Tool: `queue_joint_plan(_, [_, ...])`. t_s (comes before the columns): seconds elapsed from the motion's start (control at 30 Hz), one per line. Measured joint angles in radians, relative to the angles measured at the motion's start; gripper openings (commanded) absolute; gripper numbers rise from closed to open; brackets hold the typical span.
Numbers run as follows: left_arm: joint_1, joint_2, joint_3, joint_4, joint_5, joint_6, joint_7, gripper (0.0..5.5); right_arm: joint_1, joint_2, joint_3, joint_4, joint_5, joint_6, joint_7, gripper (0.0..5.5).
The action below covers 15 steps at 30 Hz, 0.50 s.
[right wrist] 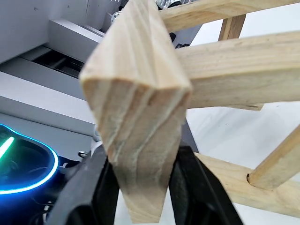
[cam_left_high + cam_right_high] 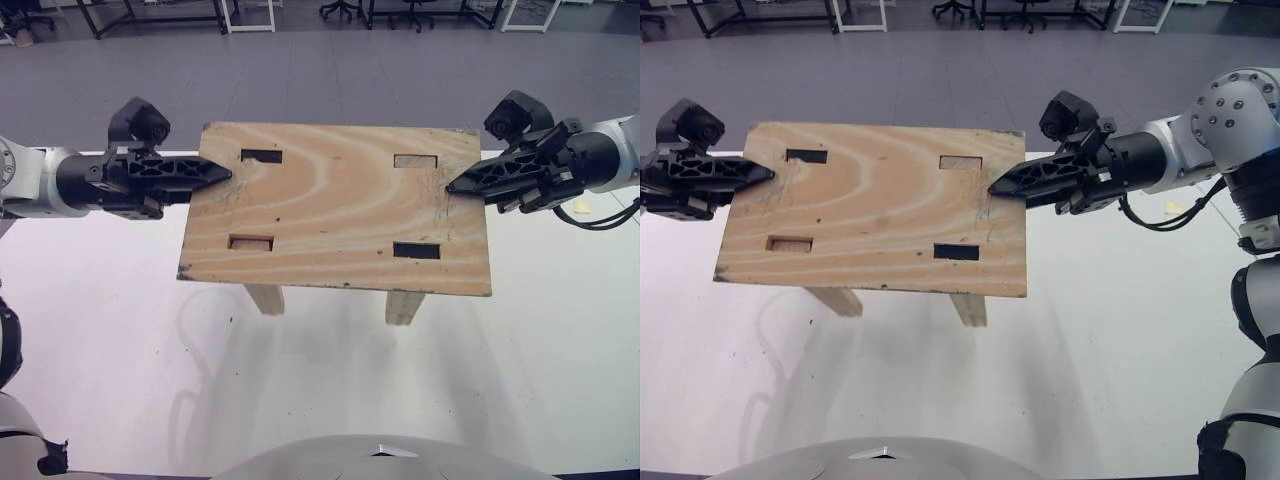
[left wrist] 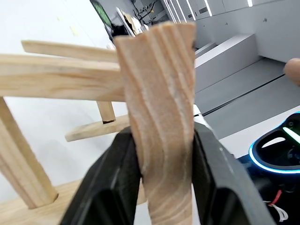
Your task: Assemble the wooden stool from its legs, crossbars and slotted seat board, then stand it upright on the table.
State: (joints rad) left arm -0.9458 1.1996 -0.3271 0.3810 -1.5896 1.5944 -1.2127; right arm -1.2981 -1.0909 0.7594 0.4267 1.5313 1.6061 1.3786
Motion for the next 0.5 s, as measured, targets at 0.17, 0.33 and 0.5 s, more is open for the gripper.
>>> queue_joint_plan(0.17, [0.004,0.069,-0.192,-0.046,-0.093,0.012,-0.035,1.33,-0.001,-0.02,0.215,0.002,0.15,0.0,0.012,1.33])
queue_joint_plan(0.33, [0.044,-0.049,-0.161,-0.114,0.0,0.012,-0.017,2.24,0.146,0.035,0.103,-0.014,0.185,0.001,-0.104,1.95])
queue_joint_plan(0.5, [0.11,-0.068,-0.06,-0.081,0.213,-0.034,-0.017,3.14,0.308,0.024,-0.082,-0.008,0.153,0.001,-0.229,2.94])
